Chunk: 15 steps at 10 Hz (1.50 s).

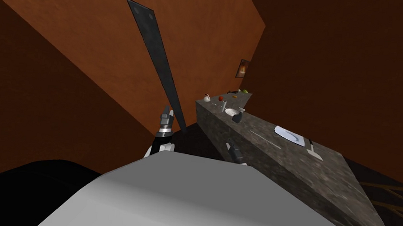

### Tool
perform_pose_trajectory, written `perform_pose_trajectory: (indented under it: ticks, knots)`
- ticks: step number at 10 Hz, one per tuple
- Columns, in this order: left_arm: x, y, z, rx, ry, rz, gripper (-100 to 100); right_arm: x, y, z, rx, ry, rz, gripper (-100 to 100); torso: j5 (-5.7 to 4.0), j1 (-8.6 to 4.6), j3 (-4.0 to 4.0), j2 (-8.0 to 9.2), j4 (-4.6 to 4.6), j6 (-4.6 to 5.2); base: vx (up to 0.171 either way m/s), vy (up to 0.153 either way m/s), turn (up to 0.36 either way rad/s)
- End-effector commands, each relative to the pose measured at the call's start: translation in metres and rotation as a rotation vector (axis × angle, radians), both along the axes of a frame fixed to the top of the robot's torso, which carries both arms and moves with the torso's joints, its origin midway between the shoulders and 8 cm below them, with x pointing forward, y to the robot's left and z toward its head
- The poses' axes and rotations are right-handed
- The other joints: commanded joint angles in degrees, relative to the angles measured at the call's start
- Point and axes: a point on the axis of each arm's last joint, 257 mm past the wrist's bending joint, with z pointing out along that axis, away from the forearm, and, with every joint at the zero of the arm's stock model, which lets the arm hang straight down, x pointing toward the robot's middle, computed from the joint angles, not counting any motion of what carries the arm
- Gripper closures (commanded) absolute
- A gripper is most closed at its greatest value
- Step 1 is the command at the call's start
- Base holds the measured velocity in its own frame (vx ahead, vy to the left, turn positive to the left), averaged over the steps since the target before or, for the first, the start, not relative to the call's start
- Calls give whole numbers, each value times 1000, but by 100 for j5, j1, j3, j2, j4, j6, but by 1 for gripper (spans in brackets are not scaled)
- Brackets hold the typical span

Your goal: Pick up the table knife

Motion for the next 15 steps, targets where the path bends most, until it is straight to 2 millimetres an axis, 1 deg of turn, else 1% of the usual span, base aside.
perform_pose_trajectory:
  ticks: [1,2,3,4,5,7,8,9,10,11,12,13,14,15]
  knots:
    - [0,0,0,0,0,0,0,-9,-2,-12,-13,40,24,-100,0,0,0,0,0,0,33,129,96]
    - [0,0,0,0,0,0,0,-29,2,-35,-9,111,41,-100,0,-7,1,2,1,3,50,153,206]
    - [0,0,0,0,0,0,0,-31,0,-37,-26,117,57,-100,0,-1,0,0,0,1,52,138,95]
    - [0,0,0,0,0,0,0,-54,2,-59,-29,192,79,-100,0,-5,0,-1,0,3,89,198,184]
    - [0,0,0,0,0,0,0,-56,0,-61,-42,197,90,-100,3,15,-6,-12,-2,1,79,138,100]
    - [0,0,0,0,0,0,0,-109,0,-103,-61,349,136,-100,-1,-7,-5,-9,-2,2,85,154,252]
    - [0,0,0,0,0,0,0,-114,-3,-105,-85,361,161,-100,2,6,-8,-14,-3,0,72,121,90]
    - [0,0,0,0,0,0,0,-143,-3,-123,-89,435,178,-100,1,-6,-4,-6,-1,5,66,118,134]
    - [0,0,0,0,0,0,0,-147,-8,-125,-113,445,200,-100,-1,-10,-1,-2,0,2,64,96,84]
    - [0,0,0,0,0,0,0,-178,-10,-141,-129,521,224,-100,-2,-18,0,-1,0,4,82,109,167]
    - [0,0,0,0,0,0,0,-182,-15,-142,-147,528,240,-100,-2,-15,-2,-4,0,3,74,68,58]
    - [0,0,0,0,0,0,0,-214,-20,-156,-170,603,269,-100,-4,-28,-2,-3,0,4,83,65,155]
    - [0,0,0,0,0,0,0,-217,-24,-156,-187,610,284,-100,-5,-31,-3,-6,-1,2,69,51,58]
    - [0,0,0,0,0,0,0,-251,-32,-168,-217,683,319,-100,-6,-37,-1,-2,0,4,78,61,125]
